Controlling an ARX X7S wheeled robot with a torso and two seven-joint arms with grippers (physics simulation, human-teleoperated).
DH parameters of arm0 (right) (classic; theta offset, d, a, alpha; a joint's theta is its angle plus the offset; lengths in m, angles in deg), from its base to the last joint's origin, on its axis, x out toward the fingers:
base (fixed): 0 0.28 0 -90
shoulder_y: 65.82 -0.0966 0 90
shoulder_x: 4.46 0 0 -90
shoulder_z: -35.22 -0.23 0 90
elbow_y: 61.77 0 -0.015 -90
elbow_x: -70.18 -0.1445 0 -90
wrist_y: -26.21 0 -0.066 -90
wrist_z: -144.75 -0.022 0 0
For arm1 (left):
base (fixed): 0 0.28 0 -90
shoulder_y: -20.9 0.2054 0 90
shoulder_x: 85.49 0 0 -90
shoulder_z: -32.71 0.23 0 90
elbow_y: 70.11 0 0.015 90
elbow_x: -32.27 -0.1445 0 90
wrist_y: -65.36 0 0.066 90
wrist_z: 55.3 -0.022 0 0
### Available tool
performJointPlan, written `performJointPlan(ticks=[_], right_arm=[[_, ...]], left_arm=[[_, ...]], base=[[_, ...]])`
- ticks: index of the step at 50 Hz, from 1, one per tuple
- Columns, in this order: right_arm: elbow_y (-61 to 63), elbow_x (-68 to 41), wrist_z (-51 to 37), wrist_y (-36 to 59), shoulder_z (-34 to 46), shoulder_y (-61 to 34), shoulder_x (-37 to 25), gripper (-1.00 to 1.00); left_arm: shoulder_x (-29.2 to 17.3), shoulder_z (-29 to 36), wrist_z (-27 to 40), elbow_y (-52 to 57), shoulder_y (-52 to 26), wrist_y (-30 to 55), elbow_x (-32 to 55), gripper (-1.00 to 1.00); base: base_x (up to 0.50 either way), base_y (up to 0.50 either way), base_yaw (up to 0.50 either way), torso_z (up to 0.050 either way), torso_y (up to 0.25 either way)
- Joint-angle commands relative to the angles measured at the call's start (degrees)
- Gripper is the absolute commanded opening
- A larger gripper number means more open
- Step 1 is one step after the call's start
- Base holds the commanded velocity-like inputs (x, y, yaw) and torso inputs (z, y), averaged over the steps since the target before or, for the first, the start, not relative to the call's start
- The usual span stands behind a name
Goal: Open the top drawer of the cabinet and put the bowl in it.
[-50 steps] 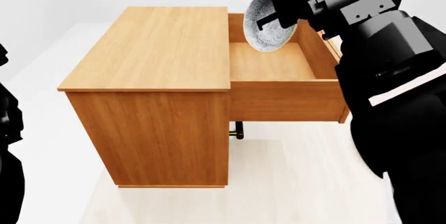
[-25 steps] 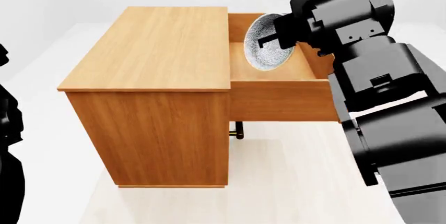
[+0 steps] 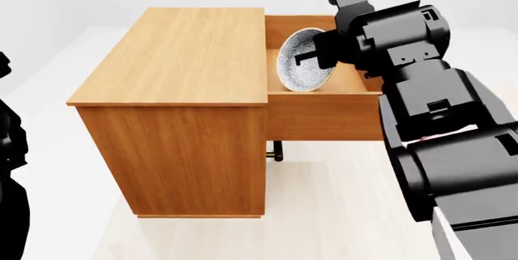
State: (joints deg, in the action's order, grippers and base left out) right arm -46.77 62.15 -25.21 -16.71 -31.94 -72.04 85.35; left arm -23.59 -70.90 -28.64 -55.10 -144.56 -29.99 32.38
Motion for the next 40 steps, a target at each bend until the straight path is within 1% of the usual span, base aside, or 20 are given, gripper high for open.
performJointPlan(ticks=[1,12,13,21,28,32,36,40], right_arm=[[0.01,5.7,0.33,-0.34,-8.7,0.48,-0.05,-1.0],[0.01,6.56,0.6,0.35,-9.47,0.49,-0.09,-1.0],[0.01,6.6,0.59,0.46,-9.73,0.45,-0.14,1.0],[0.01,7.05,-0.03,0.87,-11.94,0.03,-0.58,1.0],[0.01,7.65,-2.94,-0.63,-13.94,-0.54,-1.12,1.0],[0.01,8.5,-6.3,-4.94,-12.86,-1.53,-1.42,1.0],[0.01,8.95,-11.58,-13.21,-11.57,-4.13,-2.01,1.0],[0.01,8.93,-13.83,-17.47,-10.5,-6.47,-2.55,1.0]], left_arm=[[0.01,-0.3,-0.23,0.0,0.03,-0.13,-0.04,1.0],[0.01,-0.38,-0.4,0.0,-0.05,-0.15,-0.08,1.0],[0.01,-0.41,-0.43,0.0,-0.05,-0.17,-0.05,1.0],[0.04,-0.52,-0.38,0.0,0.0,-0.31,-0.05,1.0],[0.04,-0.62,-0.47,0.0,0.04,-0.38,-0.06,1.0],[0.06,-0.7,-0.41,0.0,0.08,-0.49,-0.05,1.0],[0.04,-0.72,-0.52,0.0,0.07,-0.47,-0.06,1.0],[0.04,-0.79,-0.57,0.0,0.08,-0.49,-0.04,1.0]], base=[[0.0,0.0,0.0,0.0,0.0],[0.0,0.0,0.0,0.001,0.001],[0.0,0.0,0.0,0.0,0.0],[0.0,0.0,0.0,0.0,0.0],[0.0,0.0,0.0,0.0,0.0],[0.0,0.0,0.0,0.0,0.0],[0.0,0.0,0.0,0.0,0.0],[0.0,0.0,0.0,0.0,0.0]])
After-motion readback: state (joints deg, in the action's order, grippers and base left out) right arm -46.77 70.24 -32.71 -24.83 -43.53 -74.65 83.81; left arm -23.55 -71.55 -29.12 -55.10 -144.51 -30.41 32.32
